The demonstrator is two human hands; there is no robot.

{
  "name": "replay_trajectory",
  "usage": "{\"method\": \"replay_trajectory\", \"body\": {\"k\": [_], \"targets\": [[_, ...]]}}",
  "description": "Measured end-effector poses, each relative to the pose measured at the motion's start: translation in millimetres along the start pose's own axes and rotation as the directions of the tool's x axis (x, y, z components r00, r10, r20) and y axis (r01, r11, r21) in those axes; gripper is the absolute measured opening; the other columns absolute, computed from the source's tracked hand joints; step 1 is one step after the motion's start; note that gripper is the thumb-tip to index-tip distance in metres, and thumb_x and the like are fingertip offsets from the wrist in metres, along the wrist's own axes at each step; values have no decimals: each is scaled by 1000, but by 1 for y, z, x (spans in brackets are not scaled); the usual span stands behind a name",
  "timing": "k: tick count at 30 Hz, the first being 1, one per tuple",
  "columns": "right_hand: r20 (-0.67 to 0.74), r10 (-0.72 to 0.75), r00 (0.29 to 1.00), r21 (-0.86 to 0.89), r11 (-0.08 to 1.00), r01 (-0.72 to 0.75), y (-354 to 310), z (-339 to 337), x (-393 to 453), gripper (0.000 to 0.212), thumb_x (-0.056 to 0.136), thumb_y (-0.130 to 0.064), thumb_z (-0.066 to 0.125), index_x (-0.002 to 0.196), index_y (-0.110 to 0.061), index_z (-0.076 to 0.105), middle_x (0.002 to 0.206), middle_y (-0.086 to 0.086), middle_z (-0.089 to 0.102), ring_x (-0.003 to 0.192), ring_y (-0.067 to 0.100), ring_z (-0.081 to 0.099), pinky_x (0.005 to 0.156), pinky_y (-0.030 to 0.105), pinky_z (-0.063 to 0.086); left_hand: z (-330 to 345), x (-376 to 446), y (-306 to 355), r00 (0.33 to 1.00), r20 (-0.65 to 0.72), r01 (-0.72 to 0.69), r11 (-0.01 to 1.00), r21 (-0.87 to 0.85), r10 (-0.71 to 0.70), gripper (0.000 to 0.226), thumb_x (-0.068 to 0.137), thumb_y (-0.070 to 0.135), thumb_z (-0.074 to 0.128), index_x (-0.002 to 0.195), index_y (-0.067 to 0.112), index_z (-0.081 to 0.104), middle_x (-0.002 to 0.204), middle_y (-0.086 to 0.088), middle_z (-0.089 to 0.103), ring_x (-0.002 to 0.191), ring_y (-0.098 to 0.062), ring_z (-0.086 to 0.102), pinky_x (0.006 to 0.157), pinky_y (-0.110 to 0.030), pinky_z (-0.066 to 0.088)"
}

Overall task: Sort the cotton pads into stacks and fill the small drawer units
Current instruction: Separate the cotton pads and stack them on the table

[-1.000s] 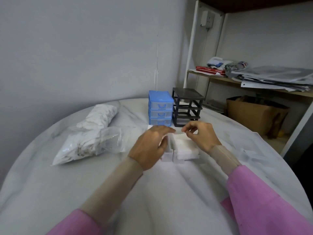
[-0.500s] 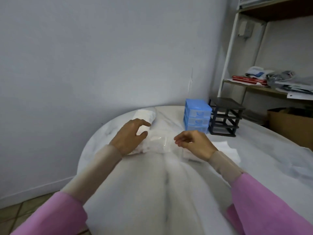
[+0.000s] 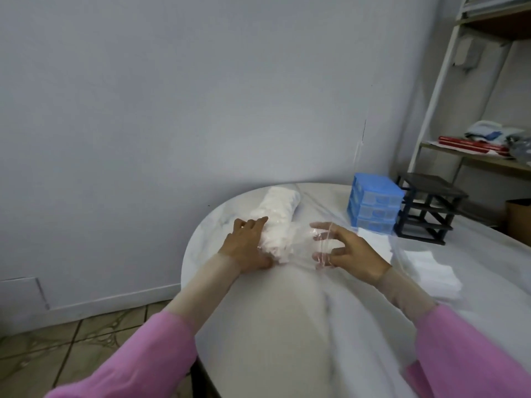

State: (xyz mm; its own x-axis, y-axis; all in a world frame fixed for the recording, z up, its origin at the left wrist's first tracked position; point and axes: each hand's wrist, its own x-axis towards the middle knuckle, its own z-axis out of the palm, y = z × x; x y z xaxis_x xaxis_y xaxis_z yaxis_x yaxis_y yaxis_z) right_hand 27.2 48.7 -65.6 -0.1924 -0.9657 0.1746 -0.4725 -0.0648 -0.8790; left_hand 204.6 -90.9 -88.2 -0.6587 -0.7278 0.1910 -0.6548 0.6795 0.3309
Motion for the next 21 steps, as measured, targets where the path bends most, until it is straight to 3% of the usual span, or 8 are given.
{"method": "replay_trajectory", "body": {"k": [3, 5, 9, 12, 16, 19, 21], "targets": [[-16, -63, 998, -140, 988, 60, 0, -7, -6, 58, 70, -11, 80, 114, -36, 51, 116, -8, 52, 66, 1, 58, 75, 16, 48, 0, 0, -3, 1000, -11, -5, 992, -124, 4, 85, 75, 21, 70, 145, 19, 23, 139, -7, 37, 128, -28, 36, 104, -29, 30], [-13, -72, 997, -164, 984, 69, 0, -10, -11, 66, 67, -12, 81, 114, -43, 48, 116, -12, 51, 85, 2, 59, 82, 20, 48, -2, 0, -2, 999, -48, -15, 988, -156, 7, 82, 75, 14, 69, 144, 22, 26, 134, -8, 39, 123, -28, 42, 99, -29, 33], [-1, -76, 997, -78, 994, 76, 5, -10, -19, 61, 73, -2, 75, 116, -37, 49, 120, -8, 57, 107, 12, 57, 92, 26, 50, -6, -4, 4, 977, -207, -87, 983, -161, 52, 65, 79, -1, 58, 137, 24, 41, 121, -10, 42, 106, -30, 50, 88, -27, 37], [8, -131, 991, 0, 991, 131, 5, -6, -25, 52, 82, -1, 66, 121, -32, 51, 126, -12, 55, 115, 6, 56, 96, 24, 48, -9, -7, 12, 952, -286, -159, 975, -154, 110, 44, 79, -2, 60, 120, 12, 59, 113, -12, 50, 98, -33, 53, 84, -32, 43], [2, -147, 989, -161, 976, 146, 0, -3, -29, 66, 86, -8, 65, 132, -44, 36, 105, -2, 64, 96, 1, 62, 82, 12, 48, -13, -15, 28, 945, -245, -224, 975, -7, 215, 22, 89, 12, 57, 110, 7, 62, 117, -6, 52, 104, -27, 48, 78, -44, 47], [-35, -221, 975, -232, 950, 207, -6, -5, -31, 68, 85, 8, 55, 129, -42, 39, 108, -5, 53, 75, -1, 55, 68, 11, 46, -14, -20, 37, 954, -150, -240, 961, 138, 260, 30, 96, 29, 47, 122, 15, 54, 123, -1, 44, 109, -21, 42, 75, -38, 44], [-44, -278, 960, -261, 930, 257, -5, -8, -30, 61, 85, 12, 53, 122, -36, 47, 115, -2, 51, 72, 1, 52, 68, 10, 46, -13, -21, 41, 953, -117, -254, 947, 199, 280, 35, 97, 34, 44, 128, 18, 47, 126, -1, 41, 112, -20, 39, 71, -33, 40]]}}
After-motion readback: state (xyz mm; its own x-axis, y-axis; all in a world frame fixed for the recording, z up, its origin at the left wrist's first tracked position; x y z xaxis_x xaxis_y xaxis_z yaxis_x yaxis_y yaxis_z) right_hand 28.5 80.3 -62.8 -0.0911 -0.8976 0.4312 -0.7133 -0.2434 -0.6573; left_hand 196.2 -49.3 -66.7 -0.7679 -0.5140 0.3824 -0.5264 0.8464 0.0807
